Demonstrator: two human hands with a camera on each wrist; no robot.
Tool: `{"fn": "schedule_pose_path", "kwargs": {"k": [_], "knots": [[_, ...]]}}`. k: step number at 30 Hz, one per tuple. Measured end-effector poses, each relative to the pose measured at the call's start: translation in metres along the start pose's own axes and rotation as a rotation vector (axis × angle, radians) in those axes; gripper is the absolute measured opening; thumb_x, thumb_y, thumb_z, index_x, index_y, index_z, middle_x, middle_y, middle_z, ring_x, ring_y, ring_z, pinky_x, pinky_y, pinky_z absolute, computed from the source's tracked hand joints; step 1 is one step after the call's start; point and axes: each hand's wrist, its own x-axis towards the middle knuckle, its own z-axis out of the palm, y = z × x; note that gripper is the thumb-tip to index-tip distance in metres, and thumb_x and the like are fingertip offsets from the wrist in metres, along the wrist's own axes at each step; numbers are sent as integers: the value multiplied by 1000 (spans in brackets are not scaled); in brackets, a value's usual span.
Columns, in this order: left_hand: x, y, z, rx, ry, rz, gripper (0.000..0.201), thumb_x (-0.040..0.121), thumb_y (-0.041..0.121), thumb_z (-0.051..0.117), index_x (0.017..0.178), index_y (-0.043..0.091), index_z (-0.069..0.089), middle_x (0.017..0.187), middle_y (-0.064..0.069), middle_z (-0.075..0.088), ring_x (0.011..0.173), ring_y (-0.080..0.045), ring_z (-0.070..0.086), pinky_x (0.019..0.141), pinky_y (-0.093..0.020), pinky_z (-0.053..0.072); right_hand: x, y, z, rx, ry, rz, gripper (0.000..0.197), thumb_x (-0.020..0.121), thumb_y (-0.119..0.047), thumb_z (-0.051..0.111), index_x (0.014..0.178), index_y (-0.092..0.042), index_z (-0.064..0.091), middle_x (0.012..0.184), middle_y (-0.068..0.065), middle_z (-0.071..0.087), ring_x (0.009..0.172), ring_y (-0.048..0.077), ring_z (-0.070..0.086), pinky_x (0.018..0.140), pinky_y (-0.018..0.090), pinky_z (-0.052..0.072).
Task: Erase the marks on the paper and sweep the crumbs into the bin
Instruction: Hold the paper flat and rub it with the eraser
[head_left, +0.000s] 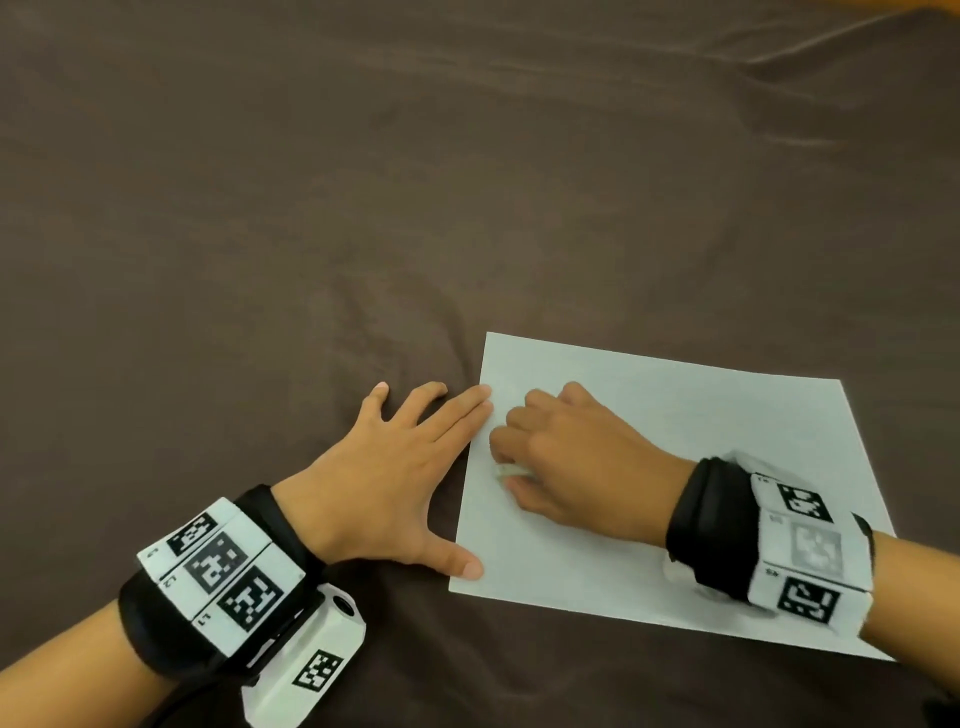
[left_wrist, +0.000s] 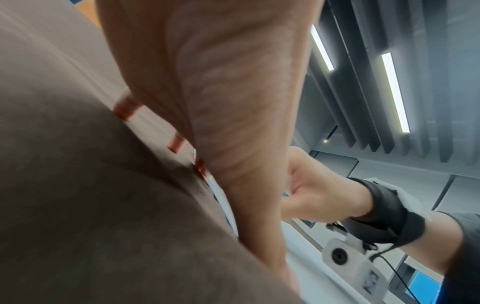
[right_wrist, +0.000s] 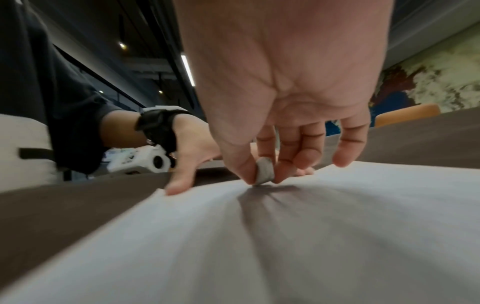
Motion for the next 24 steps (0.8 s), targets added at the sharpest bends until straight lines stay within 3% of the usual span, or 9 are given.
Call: {"fn": "schedule_pose_path", "kwargs": {"k": [4,7,10,15,21,24], "knots": [[-1,0,2,-12,-11,-7,132,63,97,38,153,21,-21,159,11,-29,148,-21,-11,118,-59,3,-14,-26,1,54,-91,-152,30,98,-37,43,117,-17,55,103,4,59,85,16,38,80,34,29],[-1,-1,3,-43,44,4,135,59,99,38,156,20,-11,161,11,-19,149,-22,-4,117,-61,8,8,-1,-5,-9,15,-43,24,94,-31,47,108,-14,57,99,7,61,92,25,50,74,35,26],[-1,-2,4,-53,22,-5,134,60,99,38,154,22,-18,160,13,-24,148,-19,-10,118,-58,3,25,24,-11,-119,42,114,24,96,-34,40,110,-20,53,102,1,59,96,23,50,74,32,25],[-1,0,4,-32,9,-17,136,59,99,40,154,20,-19,158,12,-29,148,-19,-12,118,-58,2,10,-6,-7,10,-20,-78,26,97,-33,42,115,-19,54,107,1,56,91,19,45,77,32,28],[-1,-1,4,-43,11,-9,135,60,99,39,152,23,-22,159,12,-27,148,-18,-15,118,-57,0,28,18,-11,-80,66,109,27,97,-35,39,116,-21,53,104,1,58,98,22,50,74,31,23],[-2,0,3,-15,8,-14,134,61,98,39,154,21,-19,159,12,-28,148,-19,-13,118,-57,2,12,-1,-8,-49,-5,-28,29,97,-33,42,118,-17,52,106,5,57,98,24,49,76,32,24]]}}
